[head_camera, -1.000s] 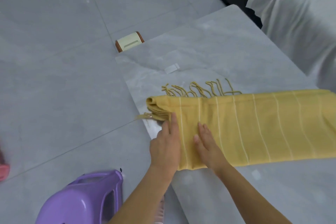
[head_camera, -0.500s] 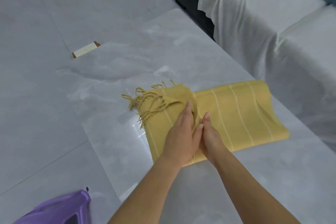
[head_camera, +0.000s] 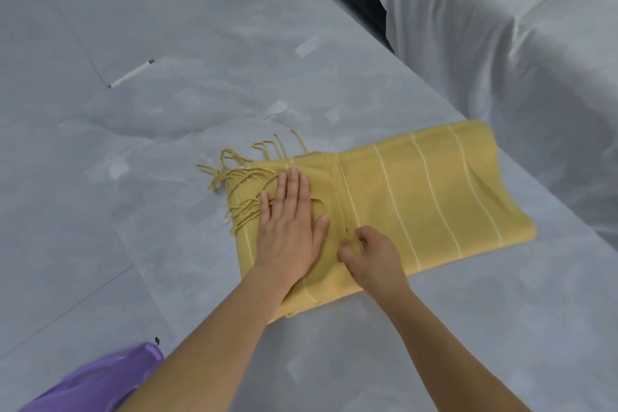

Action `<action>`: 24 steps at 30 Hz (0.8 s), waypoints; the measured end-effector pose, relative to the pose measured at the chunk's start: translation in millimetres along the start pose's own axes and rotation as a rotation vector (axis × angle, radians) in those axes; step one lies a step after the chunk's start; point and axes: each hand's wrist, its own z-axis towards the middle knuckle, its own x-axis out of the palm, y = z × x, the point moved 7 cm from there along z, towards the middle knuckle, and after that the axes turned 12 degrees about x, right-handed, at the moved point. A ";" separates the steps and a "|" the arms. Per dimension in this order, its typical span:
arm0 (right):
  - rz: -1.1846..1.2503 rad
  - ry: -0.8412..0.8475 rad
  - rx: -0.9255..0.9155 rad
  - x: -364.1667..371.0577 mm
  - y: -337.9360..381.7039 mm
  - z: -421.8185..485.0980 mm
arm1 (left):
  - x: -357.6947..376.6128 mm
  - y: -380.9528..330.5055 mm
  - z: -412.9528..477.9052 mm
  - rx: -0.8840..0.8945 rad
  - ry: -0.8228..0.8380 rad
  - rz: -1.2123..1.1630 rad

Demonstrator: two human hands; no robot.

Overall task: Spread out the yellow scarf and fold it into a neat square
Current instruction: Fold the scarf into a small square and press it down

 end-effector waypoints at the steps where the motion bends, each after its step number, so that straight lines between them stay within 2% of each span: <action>1: -0.039 -0.011 0.015 0.1 -6.0 -1.0 | 4.0 -0.6 1.2 -0.002 0.017 0.013; 4: -0.144 -0.093 -0.051 -2.6 -12.2 1.7 | 22.5 1.8 7.1 -0.016 0.101 0.073; 6: -0.256 -0.271 -0.286 -10.1 4.0 -5.8 | 31.9 2.9 10.6 -0.015 0.130 0.096; 8: -0.381 -0.367 -0.510 -7.4 21.9 -21.6 | 34.9 2.4 14.0 0.000 0.133 0.083; 11: -0.593 -0.295 -0.708 22.8 23.5 -39.5 | 24.2 6.3 20.3 0.029 0.078 0.058; 14: -0.757 -0.192 -0.678 47.3 -10.1 -34.0 | 18.9 10.9 22.8 0.077 0.060 0.126; 17: -0.810 -0.126 -0.607 54.0 -33.0 -27.7 | 28.4 11.9 26.2 0.049 0.098 0.131; 21: -0.763 -0.111 -0.615 49.6 -25.8 -27.2 | 36.3 -0.3 42.9 -0.035 0.100 0.069; 24: -0.693 -0.162 -0.575 29.0 -24.0 -19.8 | 38.3 -7.3 49.7 -0.065 0.102 0.065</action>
